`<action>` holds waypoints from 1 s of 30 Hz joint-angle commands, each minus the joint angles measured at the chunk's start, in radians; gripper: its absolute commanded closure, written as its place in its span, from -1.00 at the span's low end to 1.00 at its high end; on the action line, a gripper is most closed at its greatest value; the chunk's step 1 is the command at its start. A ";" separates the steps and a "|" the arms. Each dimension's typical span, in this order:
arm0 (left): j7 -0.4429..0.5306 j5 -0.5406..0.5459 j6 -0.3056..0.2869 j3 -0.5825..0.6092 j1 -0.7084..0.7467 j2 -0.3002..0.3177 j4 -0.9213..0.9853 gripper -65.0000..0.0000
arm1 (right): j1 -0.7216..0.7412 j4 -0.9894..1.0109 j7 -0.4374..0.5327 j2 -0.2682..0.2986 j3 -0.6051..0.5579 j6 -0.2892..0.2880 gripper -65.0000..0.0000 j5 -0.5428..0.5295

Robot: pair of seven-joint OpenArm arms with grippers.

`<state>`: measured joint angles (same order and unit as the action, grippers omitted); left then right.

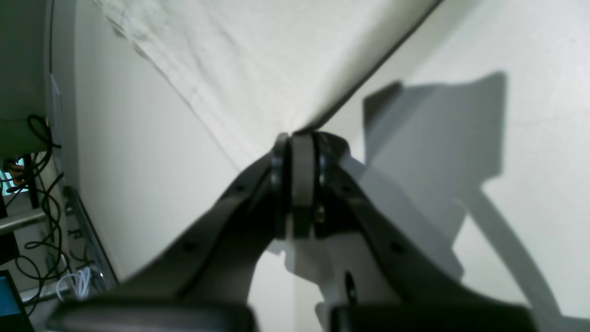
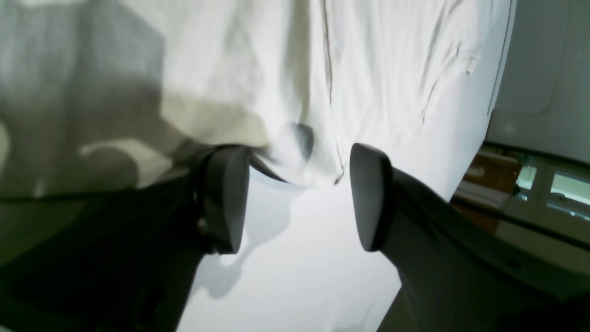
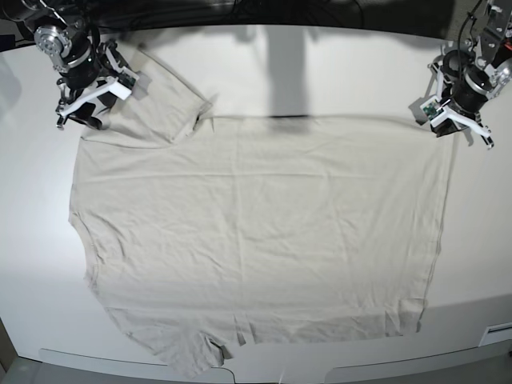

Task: Fold the T-shirt properly
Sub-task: 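Lift the shoulder corners with both grippers and pull them toward the robot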

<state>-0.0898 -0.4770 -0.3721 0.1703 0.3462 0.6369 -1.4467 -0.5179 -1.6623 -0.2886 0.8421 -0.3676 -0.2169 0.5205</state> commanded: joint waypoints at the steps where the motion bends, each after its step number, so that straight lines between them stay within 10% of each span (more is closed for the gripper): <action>1: -0.075 -0.011 -0.065 0.008 0.020 0.009 0.014 1.00 | -0.002 -0.002 0.017 -0.003 -0.007 -0.040 -0.10 -0.027; 17: -0.101 -0.011 -0.065 0.008 0.020 0.009 0.014 1.00 | 0.089 0.016 0.008 -0.072 -0.045 -0.096 -0.08 -0.034; 30: -0.105 0.018 -0.065 0.008 0.023 0.009 0.014 1.00 | 0.157 0.103 -0.051 -0.085 -0.045 -0.098 0.78 -0.084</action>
<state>-0.1081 -0.4507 -0.3683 0.1711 0.3462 0.6365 -1.4475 -0.3519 -1.5665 -0.2943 0.7444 -0.4107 -0.2699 0.4599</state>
